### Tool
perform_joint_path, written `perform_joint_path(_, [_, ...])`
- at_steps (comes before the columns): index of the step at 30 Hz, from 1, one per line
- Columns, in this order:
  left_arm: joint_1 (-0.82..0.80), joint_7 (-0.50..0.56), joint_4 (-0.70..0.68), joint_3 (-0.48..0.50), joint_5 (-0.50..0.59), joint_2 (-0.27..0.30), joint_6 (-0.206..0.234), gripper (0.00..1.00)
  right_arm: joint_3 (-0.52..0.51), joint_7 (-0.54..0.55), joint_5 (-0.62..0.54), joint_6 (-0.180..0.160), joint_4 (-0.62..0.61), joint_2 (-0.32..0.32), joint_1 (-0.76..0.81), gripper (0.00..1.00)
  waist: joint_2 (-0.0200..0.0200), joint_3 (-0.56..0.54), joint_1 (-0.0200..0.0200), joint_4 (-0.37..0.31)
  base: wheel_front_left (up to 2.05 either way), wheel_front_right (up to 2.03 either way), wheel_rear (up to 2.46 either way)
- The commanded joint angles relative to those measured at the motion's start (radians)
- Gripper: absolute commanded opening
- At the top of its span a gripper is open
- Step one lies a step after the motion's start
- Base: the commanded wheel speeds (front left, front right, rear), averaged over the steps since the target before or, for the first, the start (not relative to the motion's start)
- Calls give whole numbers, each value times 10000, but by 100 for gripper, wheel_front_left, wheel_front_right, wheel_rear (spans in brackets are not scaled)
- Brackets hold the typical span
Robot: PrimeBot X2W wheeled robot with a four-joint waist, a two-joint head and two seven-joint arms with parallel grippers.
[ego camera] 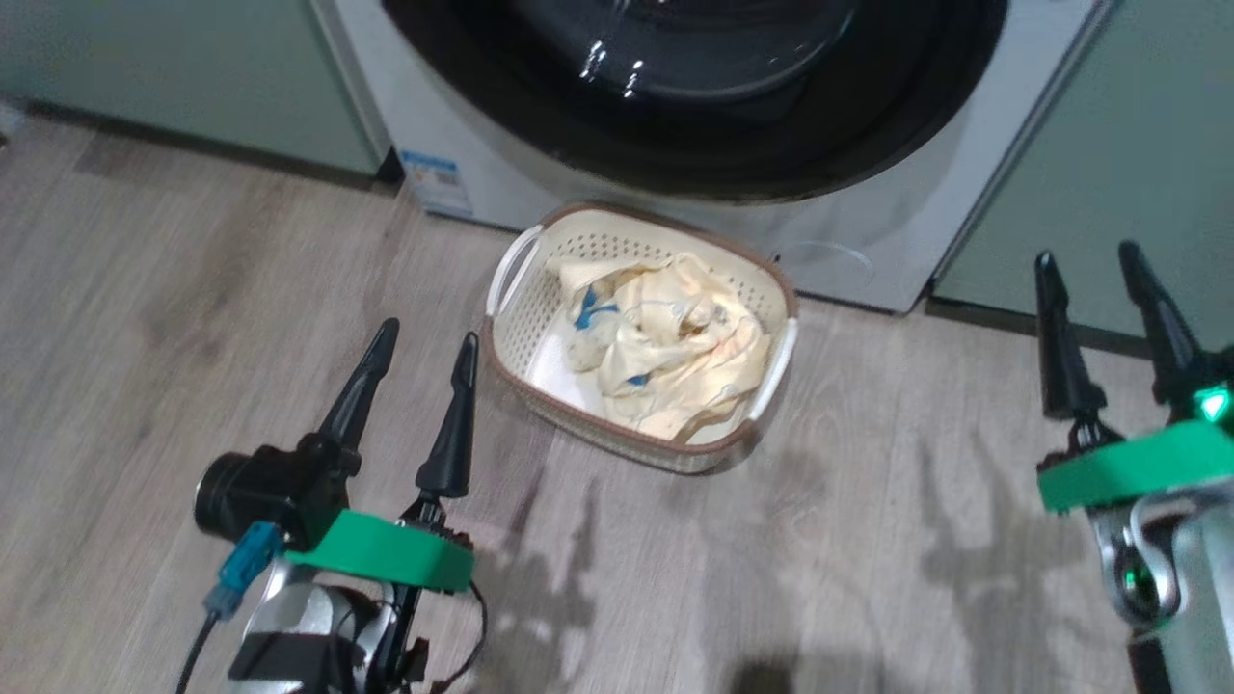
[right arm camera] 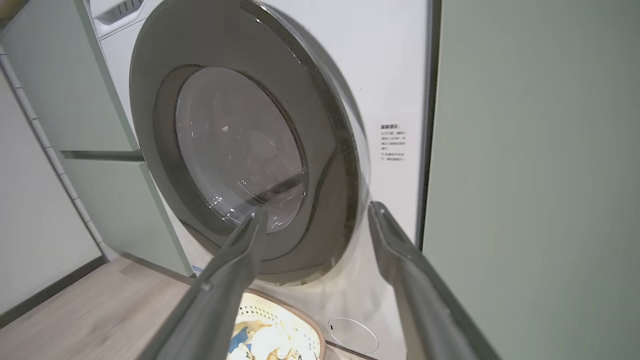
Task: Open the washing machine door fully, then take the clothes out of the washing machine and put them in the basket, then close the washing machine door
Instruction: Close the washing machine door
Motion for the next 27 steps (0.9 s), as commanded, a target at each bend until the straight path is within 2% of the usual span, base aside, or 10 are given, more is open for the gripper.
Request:
perform_joint_path(1, [7,-62,-243,406,50,202,-32,100,62,-64,-114,14,-490,103,262,100,-1,-375,2,-351,0,0,0])
perform_joint_path(16, [839,363,-180,494,-101,479,21,100,-610,-18,-728,14,-1667,452,2987,100,-1,-1441,2,-1349,0,0,0])
perform_joint_path(27, [1145,665,-322,582,-215,657,108,100,-834,200,-848,14,-2738,672,4318,100,-1,-1719,2,-1694,0,0,0])
